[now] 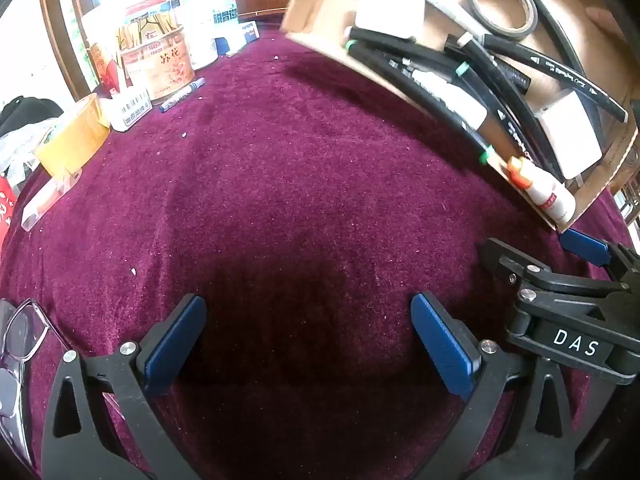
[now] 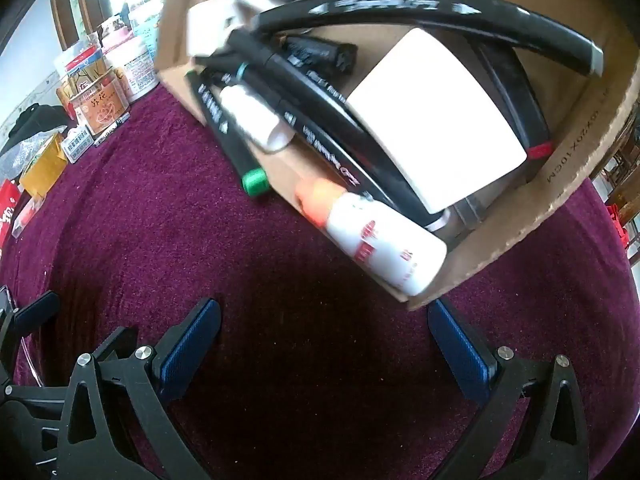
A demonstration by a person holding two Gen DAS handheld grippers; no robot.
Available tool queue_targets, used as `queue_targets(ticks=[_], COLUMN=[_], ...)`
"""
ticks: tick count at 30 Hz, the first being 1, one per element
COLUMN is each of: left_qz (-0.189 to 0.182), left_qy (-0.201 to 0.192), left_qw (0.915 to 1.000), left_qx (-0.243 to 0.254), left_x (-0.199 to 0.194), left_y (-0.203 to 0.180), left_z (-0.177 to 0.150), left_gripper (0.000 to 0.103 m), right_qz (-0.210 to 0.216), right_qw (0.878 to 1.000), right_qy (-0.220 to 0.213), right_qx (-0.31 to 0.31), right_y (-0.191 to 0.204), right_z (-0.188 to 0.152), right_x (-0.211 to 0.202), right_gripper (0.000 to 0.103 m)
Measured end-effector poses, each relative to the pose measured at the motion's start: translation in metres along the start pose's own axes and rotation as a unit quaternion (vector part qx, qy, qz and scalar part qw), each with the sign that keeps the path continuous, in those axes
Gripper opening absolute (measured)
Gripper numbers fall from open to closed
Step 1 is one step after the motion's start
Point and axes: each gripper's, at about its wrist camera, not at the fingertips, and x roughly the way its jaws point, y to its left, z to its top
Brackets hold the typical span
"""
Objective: Organize rigid objects
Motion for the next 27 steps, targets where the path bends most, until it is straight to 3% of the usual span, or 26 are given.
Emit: queue_targets(ticks=[27], left_qz=[0.000], left_qy=[0.000], left_qw=[1.0000], left_qx=[0.000], left_x=[-0.0013], left_y=[-0.0028], left_z=[-0.0018], left_gripper=[0.103], right_qz=[-0.001], right_qw=[1.000], right_qy=[0.000], right_qx=[0.000], right_y=[-0.0055], right_z=[0.0004], right_x=[-0.0004], right_gripper=[0.102])
